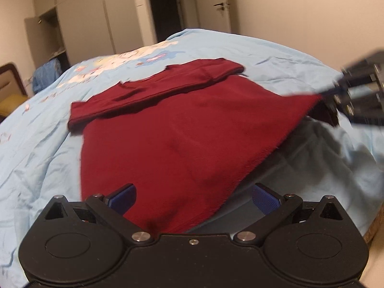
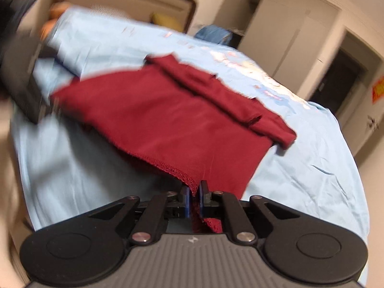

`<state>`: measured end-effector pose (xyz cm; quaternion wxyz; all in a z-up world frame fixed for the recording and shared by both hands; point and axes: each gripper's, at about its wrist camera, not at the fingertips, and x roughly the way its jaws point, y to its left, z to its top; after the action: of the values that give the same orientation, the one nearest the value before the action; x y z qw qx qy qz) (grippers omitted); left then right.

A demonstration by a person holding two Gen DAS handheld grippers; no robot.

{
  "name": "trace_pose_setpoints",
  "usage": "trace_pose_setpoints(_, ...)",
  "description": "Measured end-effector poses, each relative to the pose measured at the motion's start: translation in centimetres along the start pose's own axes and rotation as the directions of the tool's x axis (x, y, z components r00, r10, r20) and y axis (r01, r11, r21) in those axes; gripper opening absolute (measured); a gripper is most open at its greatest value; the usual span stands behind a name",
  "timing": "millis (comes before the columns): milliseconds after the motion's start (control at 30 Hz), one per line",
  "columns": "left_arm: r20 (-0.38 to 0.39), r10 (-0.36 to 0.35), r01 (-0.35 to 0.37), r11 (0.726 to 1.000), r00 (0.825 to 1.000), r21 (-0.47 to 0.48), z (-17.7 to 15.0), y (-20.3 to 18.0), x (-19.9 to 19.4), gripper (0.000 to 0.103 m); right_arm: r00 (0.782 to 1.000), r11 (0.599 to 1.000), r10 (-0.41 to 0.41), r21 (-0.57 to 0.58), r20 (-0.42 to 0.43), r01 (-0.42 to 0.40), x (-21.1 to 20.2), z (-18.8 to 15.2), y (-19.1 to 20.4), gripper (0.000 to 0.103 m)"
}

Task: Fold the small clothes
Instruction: 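Lift the hem with both grippers and fold it up over the sleeves toward the collar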

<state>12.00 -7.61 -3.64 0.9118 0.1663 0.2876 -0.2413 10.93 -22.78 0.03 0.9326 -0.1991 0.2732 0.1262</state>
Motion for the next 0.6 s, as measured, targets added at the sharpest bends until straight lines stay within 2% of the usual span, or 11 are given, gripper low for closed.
trace_pose_setpoints(67, 0.018, 0.015, -0.016, 0.999, 1.0, 0.05, 0.3, -1.5, 0.7, 0.1, 1.0, 0.998, 0.016, 0.065, 0.021, -0.017, -0.5, 1.2, -1.3, 0.008)
trace_pose_setpoints(133, 0.024, 0.045, -0.047, 0.995, 0.999, 0.087, 0.8, -2.7, 1.6, 0.092, 0.999, 0.995, 0.023, 0.099, 0.039, -0.027, -0.8, 2.2, -2.2, 0.008)
trace_pose_setpoints(233, 0.026, 0.098, -0.1, 0.991, 0.995, 0.088, 1.5, -3.4, 2.8, 0.083, 0.998, 0.993, 0.027, 0.113, 0.063, -0.035, -1.4, 3.5, -2.9, 0.008)
trace_pose_setpoints(300, 0.022, 0.132, -0.133, 0.989, 0.991, 0.066, 1.7, -3.2, 3.2, 0.07, 0.997, 0.995, 0.018, 0.098, 0.079, -0.026, -1.7, 4.2, -3.0, 0.007)
trace_pose_setpoints(333, 0.021, 0.154, -0.155, 0.986, 0.988, 0.063, 1.7, -3.1, 3.4, 0.068, 0.996, 0.995, 0.013, 0.093, 0.084, -0.021, -1.8, 4.4, -3.1, 0.008)
trace_pose_setpoints(400, 0.014, 0.195, -0.196, 0.978, 0.981, 0.071, 1.5, -2.6, 3.6, 0.053, 0.995, 0.995, 0.01, 0.1, 0.098, -0.02, -2.1, 5.0, -3.3, 0.007)
trace_pose_setpoints(500, -0.014, 0.29, -0.287, 0.953, 0.957, 0.096, 0.5, -1.7, 3.6, 0.037, 0.993, 0.994, 0.0, 0.109, 0.119, -0.013, -2.6, 5.6, -3.6, 0.007)
trace_pose_setpoints(600, -0.033, 0.382, -0.376, 0.919, 0.924, 0.115, -1.1, -0.1, 3.2, 0.032, 0.99, 0.993, -0.016, 0.115, 0.138, 0.0, -3.2, 5.8, -3.8, 0.007)
